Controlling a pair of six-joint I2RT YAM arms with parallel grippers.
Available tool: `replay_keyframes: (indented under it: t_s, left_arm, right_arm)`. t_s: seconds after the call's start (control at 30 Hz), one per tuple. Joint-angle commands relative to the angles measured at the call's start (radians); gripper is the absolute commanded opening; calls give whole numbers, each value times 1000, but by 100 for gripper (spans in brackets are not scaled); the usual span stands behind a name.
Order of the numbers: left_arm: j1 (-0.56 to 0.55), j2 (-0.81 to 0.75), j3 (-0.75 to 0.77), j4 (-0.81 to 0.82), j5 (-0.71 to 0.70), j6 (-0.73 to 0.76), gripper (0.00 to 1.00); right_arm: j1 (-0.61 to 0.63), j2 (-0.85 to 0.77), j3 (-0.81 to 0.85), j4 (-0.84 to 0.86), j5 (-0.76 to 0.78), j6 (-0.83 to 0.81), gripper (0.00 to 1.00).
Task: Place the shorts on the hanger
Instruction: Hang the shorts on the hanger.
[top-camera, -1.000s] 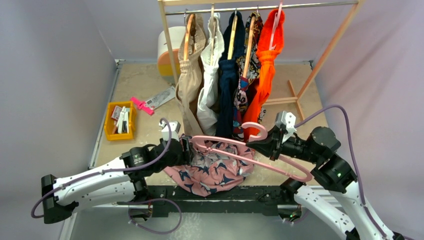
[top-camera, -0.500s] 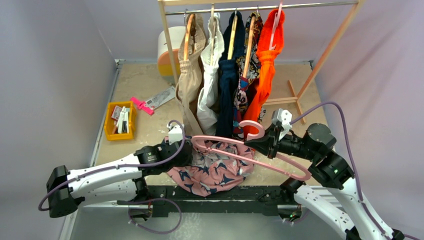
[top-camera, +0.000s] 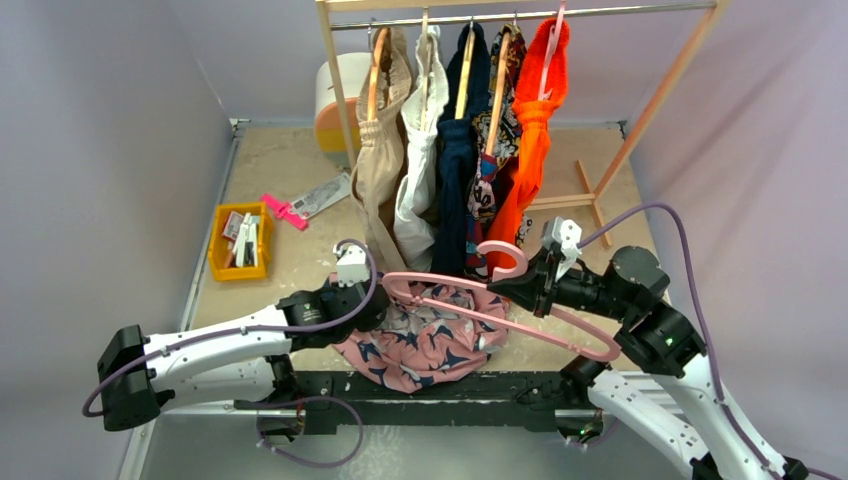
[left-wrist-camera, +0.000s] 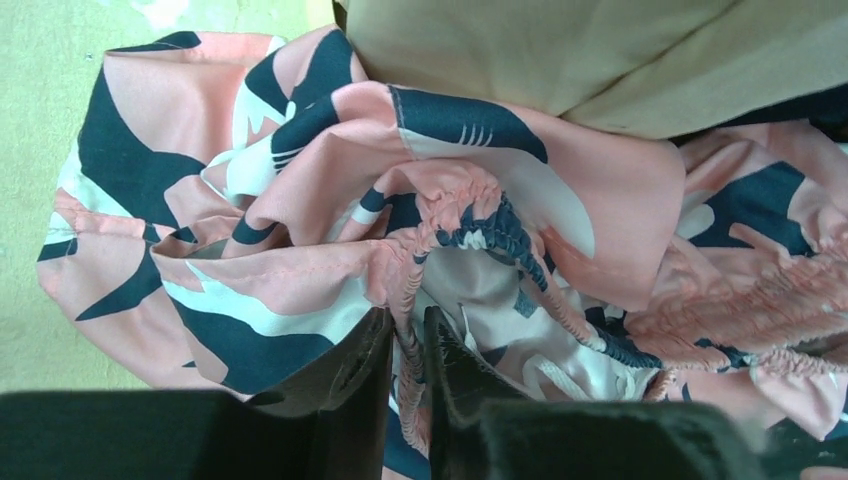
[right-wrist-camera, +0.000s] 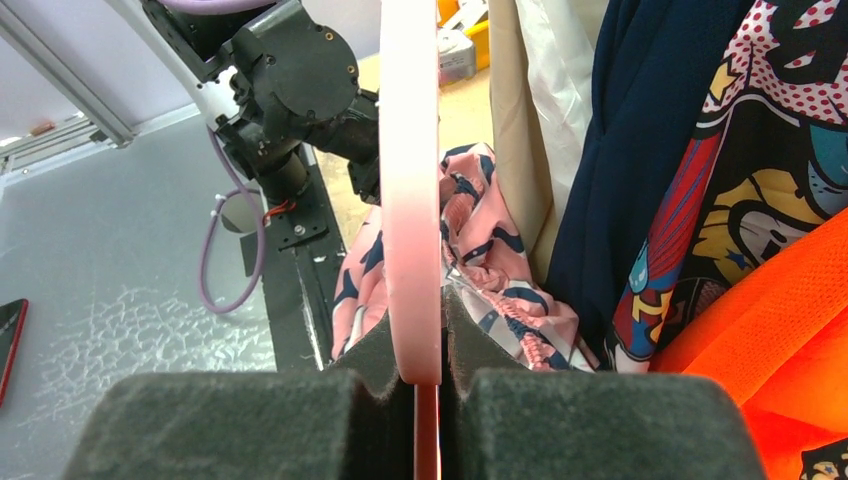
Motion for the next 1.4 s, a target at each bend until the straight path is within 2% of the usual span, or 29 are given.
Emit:
replay_keyframes:
  t_s: [0.0, 0.03, 0.07, 0.23, 0.47, 0.8, 1.03, 1.37]
  left_arm:
    - [4, -5, 4, 8, -74, -29, 9]
    - [4, -14, 10, -3, -84, -32, 1]
    - [4, -32, 20, -18, -91, -33, 0]
    - [4, -111, 92, -82, -124, -19, 0]
    - [4, -144, 183, -157, -131, -17, 0]
    - [4, -128, 234, -171, -93, -8, 0]
    - [4, -103, 268, -176, -51, -7, 0]
    - [4, -118, 293, -181, -26, -12, 0]
  right_arm:
    - [5, 8, 15, 50, -9, 18, 0]
    - [5, 8, 18, 50, -9, 19, 0]
    - [5, 9, 22, 51, -9, 23, 0]
    - [4, 39, 59, 46, -54, 39, 0]
    - [5, 112, 113, -14, -140, 12, 0]
    - [4, 143, 98, -5, -27, -22, 0]
    - [5, 186, 85, 22, -44, -50, 0]
    - [21, 227, 13, 167, -25, -28, 0]
